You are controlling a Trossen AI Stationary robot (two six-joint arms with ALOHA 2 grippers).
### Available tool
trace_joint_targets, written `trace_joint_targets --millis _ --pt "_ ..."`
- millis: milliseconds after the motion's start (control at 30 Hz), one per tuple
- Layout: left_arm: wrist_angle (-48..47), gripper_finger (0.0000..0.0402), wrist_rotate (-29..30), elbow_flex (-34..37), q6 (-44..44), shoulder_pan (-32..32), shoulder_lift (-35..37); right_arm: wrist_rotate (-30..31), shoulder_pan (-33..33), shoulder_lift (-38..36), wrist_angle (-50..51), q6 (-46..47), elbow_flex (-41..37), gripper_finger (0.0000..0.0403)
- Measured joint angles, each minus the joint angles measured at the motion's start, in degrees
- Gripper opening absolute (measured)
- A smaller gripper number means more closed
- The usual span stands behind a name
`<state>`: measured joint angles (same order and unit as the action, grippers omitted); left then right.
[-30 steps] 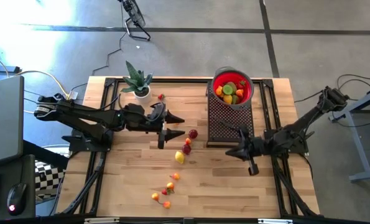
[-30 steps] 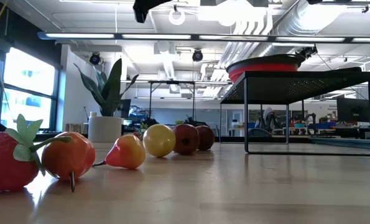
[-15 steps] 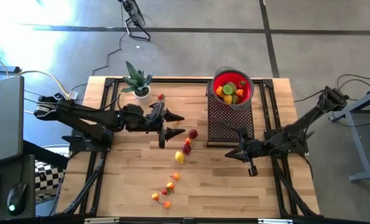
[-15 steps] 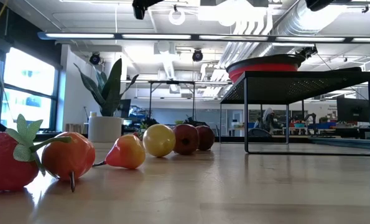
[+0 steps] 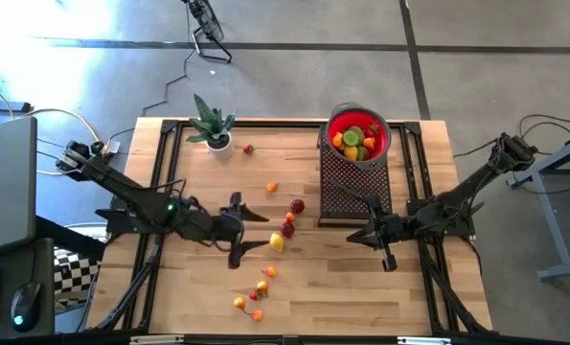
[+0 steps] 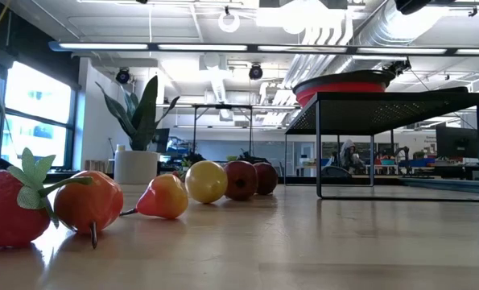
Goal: Pick & Place Fruit
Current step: Put the lemon into the strainer bowl on the shelf
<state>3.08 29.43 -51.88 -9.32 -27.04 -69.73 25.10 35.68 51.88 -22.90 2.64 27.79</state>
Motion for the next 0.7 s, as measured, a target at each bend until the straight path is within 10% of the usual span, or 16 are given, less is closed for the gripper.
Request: trace_joint_targets --millis 233,700 --pt "-2.04 0.0260 -3.05 0.00 -10.33 0.80 0.00 -0.13 -0.02 0.00 0.02 0.74 0.00 0.0002" --pt "-14.07 0.0260 -6.49 -7.01 -1.77 2.30 -5.61 -0.07 -0.04 0.00 0.02 2.23 0.00 0.0002"
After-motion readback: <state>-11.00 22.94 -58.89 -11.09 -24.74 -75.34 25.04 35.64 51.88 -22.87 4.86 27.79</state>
